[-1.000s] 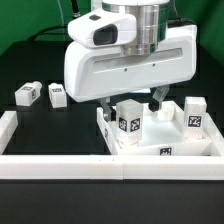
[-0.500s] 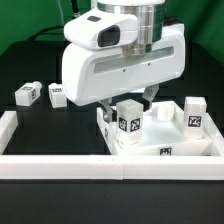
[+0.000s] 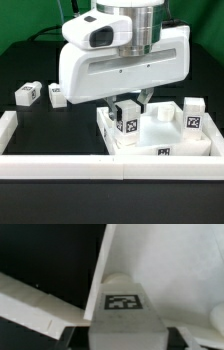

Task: Assemble square table

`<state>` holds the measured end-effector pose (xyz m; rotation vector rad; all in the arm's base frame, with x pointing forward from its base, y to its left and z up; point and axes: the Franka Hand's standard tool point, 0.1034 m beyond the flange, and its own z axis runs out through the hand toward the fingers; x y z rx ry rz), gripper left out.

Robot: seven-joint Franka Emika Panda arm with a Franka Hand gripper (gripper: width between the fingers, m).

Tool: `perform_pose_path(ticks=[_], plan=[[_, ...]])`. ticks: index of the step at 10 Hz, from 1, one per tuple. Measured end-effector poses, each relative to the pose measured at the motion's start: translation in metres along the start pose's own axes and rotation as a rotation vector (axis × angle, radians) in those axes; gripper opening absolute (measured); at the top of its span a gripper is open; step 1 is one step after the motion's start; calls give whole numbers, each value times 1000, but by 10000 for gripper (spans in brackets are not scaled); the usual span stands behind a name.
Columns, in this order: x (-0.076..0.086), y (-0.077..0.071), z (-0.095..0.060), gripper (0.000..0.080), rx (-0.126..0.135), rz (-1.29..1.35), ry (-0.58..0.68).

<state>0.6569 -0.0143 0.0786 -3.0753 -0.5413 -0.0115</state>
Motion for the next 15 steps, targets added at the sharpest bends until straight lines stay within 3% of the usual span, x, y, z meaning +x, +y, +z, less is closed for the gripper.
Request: perform_pose_path(ticks=[8,12,13,14,15], plan=[[2,-4,2,291,11,927,3],[2,-4,2,291,18,1052,3],[2,-4,2,445,18,1021,3],[3,-4,2,445,18,997,3],[2,-4,2,597,15,919,4]])
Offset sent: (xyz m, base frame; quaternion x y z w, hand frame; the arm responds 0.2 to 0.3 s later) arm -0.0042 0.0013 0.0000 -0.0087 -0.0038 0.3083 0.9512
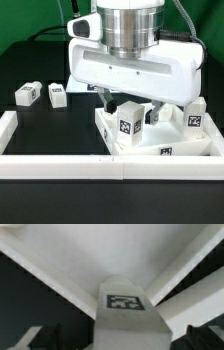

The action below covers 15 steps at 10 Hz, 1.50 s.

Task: Assemble square table

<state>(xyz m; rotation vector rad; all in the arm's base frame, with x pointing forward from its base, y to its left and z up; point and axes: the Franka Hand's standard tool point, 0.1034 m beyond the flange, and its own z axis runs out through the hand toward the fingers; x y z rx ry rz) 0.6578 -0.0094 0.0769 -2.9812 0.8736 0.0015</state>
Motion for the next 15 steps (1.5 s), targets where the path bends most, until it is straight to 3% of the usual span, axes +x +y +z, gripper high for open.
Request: perform_pose_path(ticks=[1,6,15], plan=[[-1,-1,0,634,0,-98,0],[0,-3,0,649,1,-551,7],[2,2,0,649,-38,-1197,2]])
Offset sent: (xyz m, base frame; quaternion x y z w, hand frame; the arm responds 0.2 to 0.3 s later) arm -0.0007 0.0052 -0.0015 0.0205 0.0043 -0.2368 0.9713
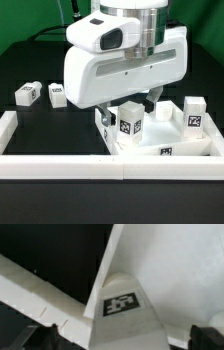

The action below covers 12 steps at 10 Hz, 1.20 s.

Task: Assemble square table

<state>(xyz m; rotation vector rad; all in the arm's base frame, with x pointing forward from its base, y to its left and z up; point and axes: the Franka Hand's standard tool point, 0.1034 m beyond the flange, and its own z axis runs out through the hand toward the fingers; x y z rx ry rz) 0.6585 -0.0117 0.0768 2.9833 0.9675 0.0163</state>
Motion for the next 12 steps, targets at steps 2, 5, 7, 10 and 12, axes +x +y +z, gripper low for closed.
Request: perform_pose_path(ticks=[2,5,7,10,12], plan=[[-1,1,0,524,-1,-26,-1],[-1,1,0,290,0,-21,-1],[-1,1,0,290,0,-1,-1],[0,0,1,290,6,316,7],[2,-2,2,291,11,505,9]])
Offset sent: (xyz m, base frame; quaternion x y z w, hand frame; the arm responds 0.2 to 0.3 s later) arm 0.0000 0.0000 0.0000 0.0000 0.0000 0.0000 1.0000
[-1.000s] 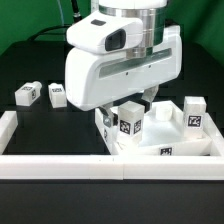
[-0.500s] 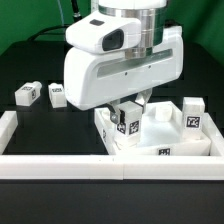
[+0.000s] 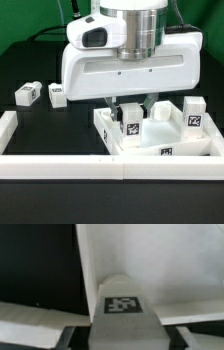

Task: Assemble square table

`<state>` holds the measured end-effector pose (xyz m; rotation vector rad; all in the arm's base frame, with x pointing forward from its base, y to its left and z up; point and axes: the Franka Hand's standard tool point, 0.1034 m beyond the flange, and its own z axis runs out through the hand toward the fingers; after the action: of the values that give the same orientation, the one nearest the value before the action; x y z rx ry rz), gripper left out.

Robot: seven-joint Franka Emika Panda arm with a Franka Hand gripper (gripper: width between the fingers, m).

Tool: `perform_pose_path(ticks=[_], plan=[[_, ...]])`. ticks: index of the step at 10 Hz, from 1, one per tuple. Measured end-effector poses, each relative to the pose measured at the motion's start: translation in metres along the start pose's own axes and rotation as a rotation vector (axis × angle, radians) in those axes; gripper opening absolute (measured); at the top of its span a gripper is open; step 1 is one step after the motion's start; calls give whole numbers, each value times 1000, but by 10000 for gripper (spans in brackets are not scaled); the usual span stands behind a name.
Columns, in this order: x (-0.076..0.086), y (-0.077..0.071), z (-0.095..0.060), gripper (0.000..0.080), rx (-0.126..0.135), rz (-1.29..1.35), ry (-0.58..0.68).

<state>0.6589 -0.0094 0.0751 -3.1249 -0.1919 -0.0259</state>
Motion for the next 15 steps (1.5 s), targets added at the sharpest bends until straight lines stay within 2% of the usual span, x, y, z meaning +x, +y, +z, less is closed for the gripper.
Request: perform_pose_path(ticks=[4,7,9,10,11,12,13,15], plan=[[-1,0,1,291,4,451,-2],[0,-1,1,291,24,754,-2],[0,-1,1,291,24,792,-2],[0,-1,1,374,24,791,-2],[0,-1,1,374,24,758,-1],[1,-1,0,553,19,692,0],[2,-3,0,620,6,570,6],[2,-4,-1,644,1,364,8]])
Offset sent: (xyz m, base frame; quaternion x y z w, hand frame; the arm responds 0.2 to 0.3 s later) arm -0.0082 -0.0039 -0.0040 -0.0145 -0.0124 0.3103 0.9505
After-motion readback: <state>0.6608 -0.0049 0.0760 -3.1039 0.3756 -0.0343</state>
